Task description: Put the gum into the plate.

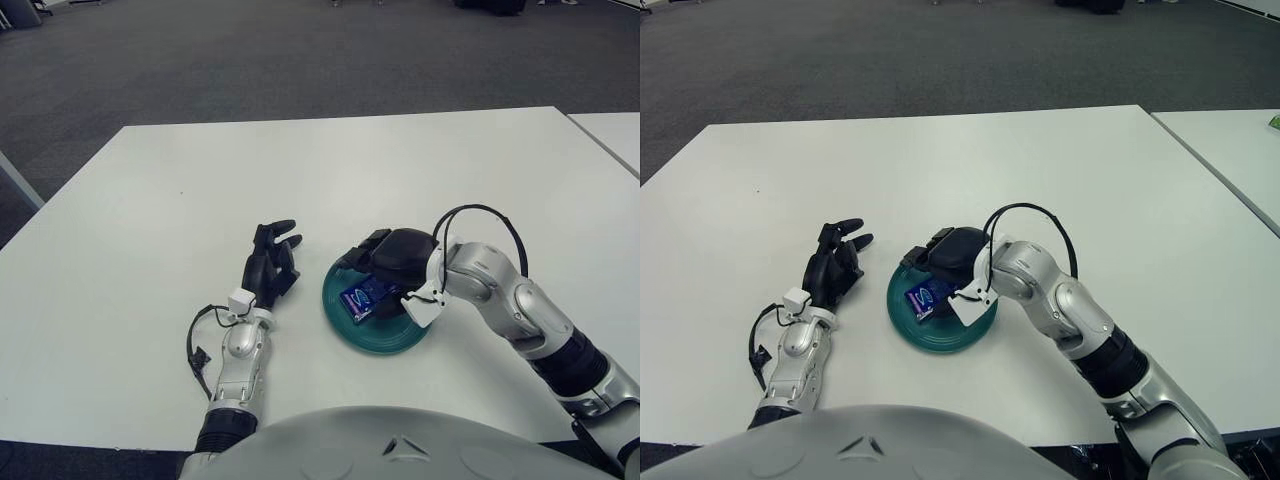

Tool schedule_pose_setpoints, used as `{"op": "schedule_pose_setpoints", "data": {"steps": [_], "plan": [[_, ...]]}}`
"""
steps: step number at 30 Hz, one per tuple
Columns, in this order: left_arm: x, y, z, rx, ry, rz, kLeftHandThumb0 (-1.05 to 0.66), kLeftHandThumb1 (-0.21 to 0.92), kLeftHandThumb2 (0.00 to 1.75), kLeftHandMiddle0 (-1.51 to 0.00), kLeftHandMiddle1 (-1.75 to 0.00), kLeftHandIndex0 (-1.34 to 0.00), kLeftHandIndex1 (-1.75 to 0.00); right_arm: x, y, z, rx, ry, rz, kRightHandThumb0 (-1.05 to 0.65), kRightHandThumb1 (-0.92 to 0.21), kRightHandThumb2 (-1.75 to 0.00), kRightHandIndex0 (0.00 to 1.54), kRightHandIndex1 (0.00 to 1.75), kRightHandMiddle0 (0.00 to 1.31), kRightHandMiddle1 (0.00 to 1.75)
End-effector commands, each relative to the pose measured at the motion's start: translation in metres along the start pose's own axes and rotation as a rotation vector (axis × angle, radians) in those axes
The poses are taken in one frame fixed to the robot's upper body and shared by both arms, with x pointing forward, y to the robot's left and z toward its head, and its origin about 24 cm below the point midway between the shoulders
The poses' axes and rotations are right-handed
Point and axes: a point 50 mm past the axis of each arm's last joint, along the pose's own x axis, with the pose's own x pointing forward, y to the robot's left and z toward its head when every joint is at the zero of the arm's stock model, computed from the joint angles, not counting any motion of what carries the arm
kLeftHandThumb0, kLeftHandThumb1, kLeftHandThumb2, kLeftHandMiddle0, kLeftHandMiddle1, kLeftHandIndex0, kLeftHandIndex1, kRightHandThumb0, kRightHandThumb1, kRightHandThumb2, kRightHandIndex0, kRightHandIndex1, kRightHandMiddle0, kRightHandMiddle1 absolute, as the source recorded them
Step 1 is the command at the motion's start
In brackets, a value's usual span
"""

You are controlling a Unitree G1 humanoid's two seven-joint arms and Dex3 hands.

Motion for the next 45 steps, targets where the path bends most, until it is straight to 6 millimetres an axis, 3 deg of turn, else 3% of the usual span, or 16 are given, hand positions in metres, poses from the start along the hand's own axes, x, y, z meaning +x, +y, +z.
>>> {"op": "schedule_pose_setpoints", "data": {"steps": [1, 7, 10, 14, 19, 30, 37, 45], "plan": [[-0.006, 0.004, -0.012, -0.016, 0.064, 0.016, -0.79, 0.92, 0.90, -0.23, -0.86, -0.04, -1.19, -0.006, -0.001, -0.005, 0.033, 0.012, -0.084, -1.05, -0.92, -0.89, 0.15, 0.03, 0.00, 0.12], [-0.007, 0.003, -0.015, -0.047, 0.083, 0.035, -0.79, 0.92, 0.89, -0.24, -0.95, -0.02, -1.22, -0.007, 0.013, -0.020, 0.241, 0.087, -0.345, -1.05, -0.92, -0.90, 0.21, 0.04, 0.00, 0.27], [-0.007, 0.003, -0.017, -0.049, 0.094, 0.041, -0.79, 0.92, 0.88, -0.24, -0.94, -0.03, -1.26, -0.002, 0.029, -0.028, 0.407, 0.177, -0.548, -1.03, -0.92, -0.87, 0.27, 0.06, 0.00, 0.48], [-0.007, 0.001, -0.016, -0.037, 0.092, 0.034, -0.81, 0.92, 0.88, -0.25, -0.92, -0.06, -1.30, 0.000, 0.043, -0.032, 0.571, 0.247, -0.726, -1.01, -0.92, -0.82, 0.31, 0.06, 0.00, 0.61], [-0.006, 0.000, -0.014, -0.048, 0.080, 0.023, -0.85, 0.92, 0.91, -0.29, -1.00, -0.13, -1.40, -0.003, 0.053, -0.038, 0.923, 0.334, -1.009, -0.94, -0.92, -0.74, 0.36, 0.08, 0.00, 0.73], [-0.006, 0.000, -0.013, -0.046, 0.070, 0.022, -0.91, 0.92, 0.95, -0.28, -1.13, -0.18, -1.56, -0.022, 0.060, -0.062, 1.458, 0.409, -1.289, -0.79, -0.92, -0.70, 0.42, 0.10, 0.00, 0.81], [-0.006, -0.001, -0.014, -0.049, 0.078, 0.025, -0.92, 0.92, 0.95, -0.27, -1.15, -0.18, -1.59, -0.034, 0.069, -0.069, 1.543, 0.459, -1.339, -0.72, -0.92, -0.75, 0.47, 0.13, 0.00, 0.86], [-0.006, -0.001, -0.015, -0.037, 0.082, 0.020, -0.90, 0.92, 0.92, -0.27, -1.18, -0.18, -1.56, -0.054, 0.102, -0.077, 1.582, 0.519, -1.321, -0.70, -0.92, -0.79, 0.49, 0.15, 0.00, 0.89]]}}
